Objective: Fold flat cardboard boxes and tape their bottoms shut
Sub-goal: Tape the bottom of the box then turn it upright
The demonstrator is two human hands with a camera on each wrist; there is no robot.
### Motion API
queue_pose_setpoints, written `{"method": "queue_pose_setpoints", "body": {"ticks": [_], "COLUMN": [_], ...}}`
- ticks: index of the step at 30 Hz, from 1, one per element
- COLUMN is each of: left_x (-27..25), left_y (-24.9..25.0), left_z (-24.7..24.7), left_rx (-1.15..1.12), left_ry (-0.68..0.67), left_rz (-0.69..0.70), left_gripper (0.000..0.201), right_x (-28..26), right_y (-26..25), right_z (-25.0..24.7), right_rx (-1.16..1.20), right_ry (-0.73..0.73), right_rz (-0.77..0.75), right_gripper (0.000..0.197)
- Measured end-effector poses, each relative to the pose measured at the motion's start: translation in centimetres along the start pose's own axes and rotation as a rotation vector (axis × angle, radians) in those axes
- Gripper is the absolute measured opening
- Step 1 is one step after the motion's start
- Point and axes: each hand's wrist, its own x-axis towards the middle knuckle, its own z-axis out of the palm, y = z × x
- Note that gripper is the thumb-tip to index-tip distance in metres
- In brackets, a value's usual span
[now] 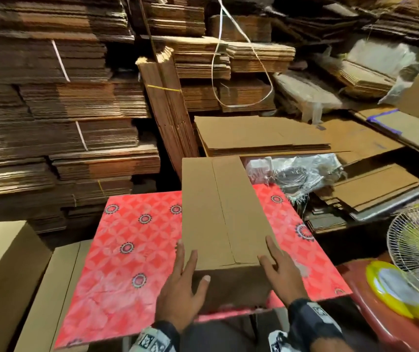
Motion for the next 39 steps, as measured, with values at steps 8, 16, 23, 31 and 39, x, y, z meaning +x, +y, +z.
{"method": "queue_pose_setpoints", "body": {"ticks": [8,16,23,31,39], "left_x": [-0.1,-0.3,0.7,1.4,-1.3], "left_y": [-0.5,-0.8,-0.9,-1.8,-3.6], "left_z": [-0.3,0.5,0.7,-0.5,2.4], "left_rx": [-0.065,0.001,-0.193,-0.971,-1.268], "left_ry": [0.102,0.127,0.082,0.011,-0.004], "left_rz": [0.038,0.036,-0.028,-0.354,-0.734], "left_gripper": [0.061,0.069,0.063,0.061,0.073], "right_x": [0.1,0.0,0.4,0.1,-2.4], "right_y": [0.4,0.3,0.1,-6.6,-10.5], "right_z": [-0.4,0.1,0.4,-2.4,7.2], "right_rx": [0.01,0.06,0.224,0.254,-0.7], "right_ry": [-0.121,-0.103,-0.099,-0.063,-0.383], "right_rz": [-0.095,-0.085,-0.038,-0.301,-0.562], "right_gripper": [0.07,0.07,0.088,0.084,0.084]}}
